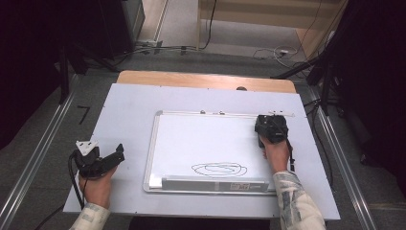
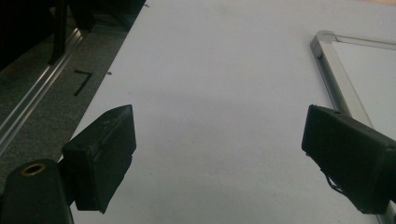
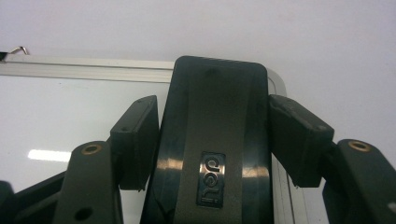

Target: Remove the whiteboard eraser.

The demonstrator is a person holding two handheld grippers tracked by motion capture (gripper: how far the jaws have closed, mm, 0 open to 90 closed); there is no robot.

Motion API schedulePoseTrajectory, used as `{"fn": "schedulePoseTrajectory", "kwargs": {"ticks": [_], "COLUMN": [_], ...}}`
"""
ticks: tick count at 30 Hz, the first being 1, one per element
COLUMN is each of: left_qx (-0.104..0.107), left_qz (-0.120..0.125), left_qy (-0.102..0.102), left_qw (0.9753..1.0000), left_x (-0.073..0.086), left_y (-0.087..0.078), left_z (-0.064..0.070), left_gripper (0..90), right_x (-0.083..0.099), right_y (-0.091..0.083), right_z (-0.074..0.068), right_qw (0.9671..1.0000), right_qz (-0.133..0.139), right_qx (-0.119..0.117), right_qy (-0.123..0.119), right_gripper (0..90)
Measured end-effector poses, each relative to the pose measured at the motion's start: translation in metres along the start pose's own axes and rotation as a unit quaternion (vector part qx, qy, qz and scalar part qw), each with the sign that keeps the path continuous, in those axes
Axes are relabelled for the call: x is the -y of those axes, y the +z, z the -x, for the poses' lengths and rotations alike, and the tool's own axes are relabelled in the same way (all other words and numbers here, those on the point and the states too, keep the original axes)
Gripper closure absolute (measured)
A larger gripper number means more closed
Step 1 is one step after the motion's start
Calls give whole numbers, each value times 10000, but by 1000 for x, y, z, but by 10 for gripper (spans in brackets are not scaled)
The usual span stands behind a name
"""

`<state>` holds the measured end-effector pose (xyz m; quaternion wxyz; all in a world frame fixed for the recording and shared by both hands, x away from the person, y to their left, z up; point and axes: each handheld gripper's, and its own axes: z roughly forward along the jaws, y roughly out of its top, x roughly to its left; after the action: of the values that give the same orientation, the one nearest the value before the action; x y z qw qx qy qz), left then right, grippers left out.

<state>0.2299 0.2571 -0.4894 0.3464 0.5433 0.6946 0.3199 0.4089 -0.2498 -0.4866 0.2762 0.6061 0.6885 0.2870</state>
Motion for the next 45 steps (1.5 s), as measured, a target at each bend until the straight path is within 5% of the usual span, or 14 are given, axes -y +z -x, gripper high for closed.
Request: {"fn": "schedulePoseTrajectory", "kwargs": {"ticks": [15,26,45], "left_qx": [1,13,25], "left_qz": [-39,-48,-61], "left_qy": [-10,-15,-39], "left_qw": [10000,10000,10000], "left_x": [0,1,1], "left_y": [0,1,1], "left_z": [0,1,0], "left_gripper": [100,100,101], "right_x": [0,-1,0], "right_y": [0,1,2], "right_z": [3,5,3], "right_qw": [9997,9994,9995], "right_qz": [81,183,143], "right_qx": [-203,-301,-246], "right_qy": [-99,38,-100], "right_gripper": [385,380,390]}}
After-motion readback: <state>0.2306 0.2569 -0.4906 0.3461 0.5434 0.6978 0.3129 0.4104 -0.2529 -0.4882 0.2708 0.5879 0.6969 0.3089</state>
